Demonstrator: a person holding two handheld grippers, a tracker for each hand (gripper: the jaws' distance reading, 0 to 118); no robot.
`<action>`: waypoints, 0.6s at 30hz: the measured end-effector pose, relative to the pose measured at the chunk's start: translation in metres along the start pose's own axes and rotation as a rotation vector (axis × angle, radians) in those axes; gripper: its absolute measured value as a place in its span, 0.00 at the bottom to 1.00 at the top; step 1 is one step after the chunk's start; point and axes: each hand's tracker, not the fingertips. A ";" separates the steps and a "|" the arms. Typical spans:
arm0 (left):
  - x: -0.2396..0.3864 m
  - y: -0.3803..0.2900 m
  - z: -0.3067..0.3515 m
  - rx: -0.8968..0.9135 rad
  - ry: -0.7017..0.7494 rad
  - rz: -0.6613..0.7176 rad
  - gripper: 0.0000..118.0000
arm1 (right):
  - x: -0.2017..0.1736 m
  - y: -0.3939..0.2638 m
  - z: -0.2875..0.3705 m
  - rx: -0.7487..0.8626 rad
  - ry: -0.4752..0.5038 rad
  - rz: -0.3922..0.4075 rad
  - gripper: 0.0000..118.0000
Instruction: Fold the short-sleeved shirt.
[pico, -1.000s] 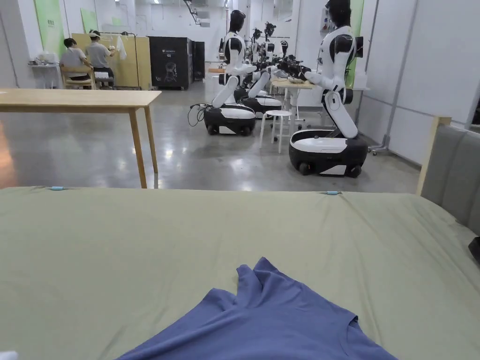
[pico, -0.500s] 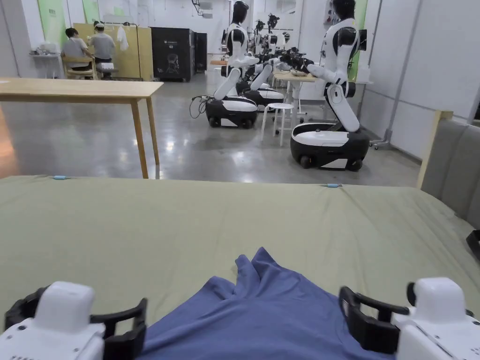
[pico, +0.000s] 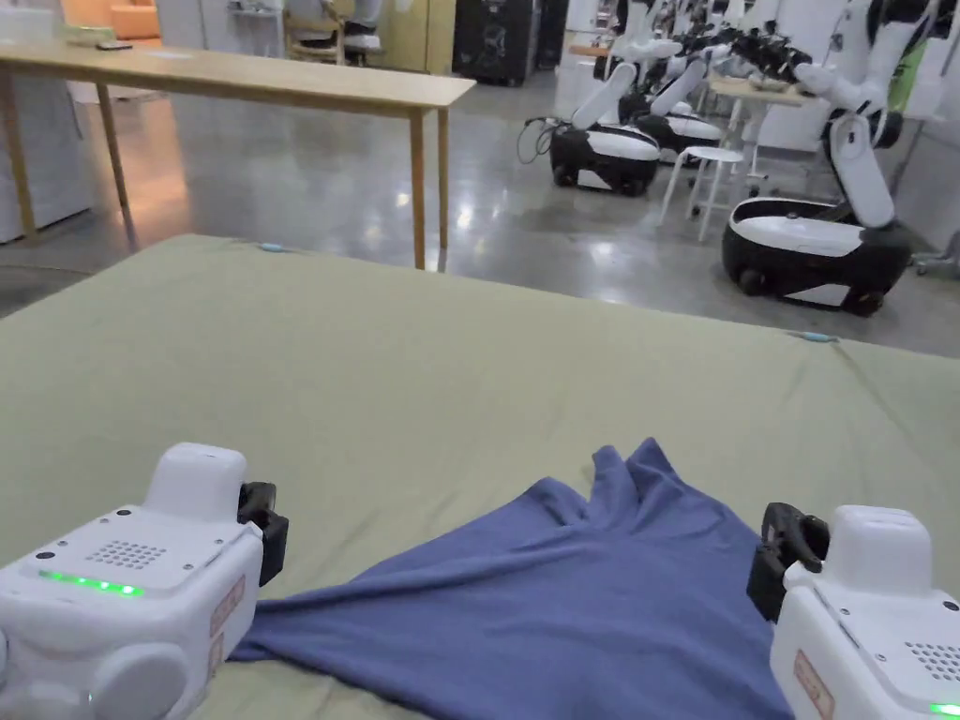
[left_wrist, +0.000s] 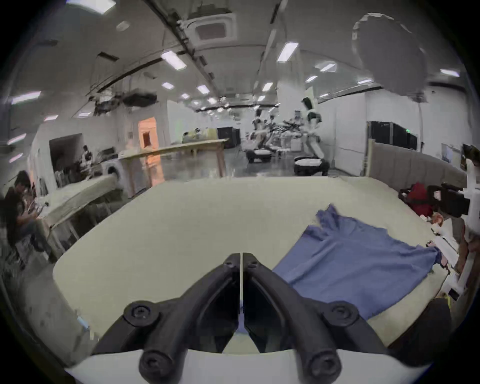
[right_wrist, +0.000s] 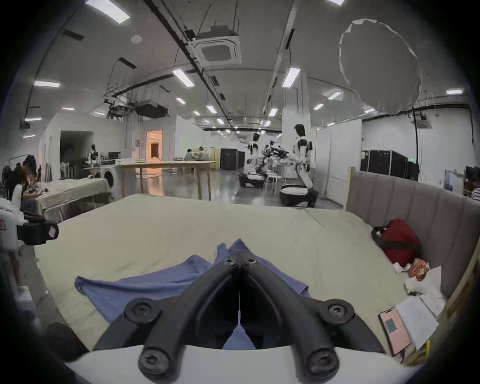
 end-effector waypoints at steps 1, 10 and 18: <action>-0.018 -0.007 -0.001 -0.028 0.021 0.024 0.00 | -0.003 -0.003 -0.003 -0.014 0.012 -0.017 0.01; -0.063 -0.063 -0.035 -0.239 -0.020 0.103 0.91 | -0.042 -0.036 -0.029 -0.138 0.098 -0.049 0.01; -0.052 -0.089 -0.130 -0.327 -0.089 -0.013 0.94 | -0.048 -0.051 -0.051 -0.217 0.074 -0.016 0.01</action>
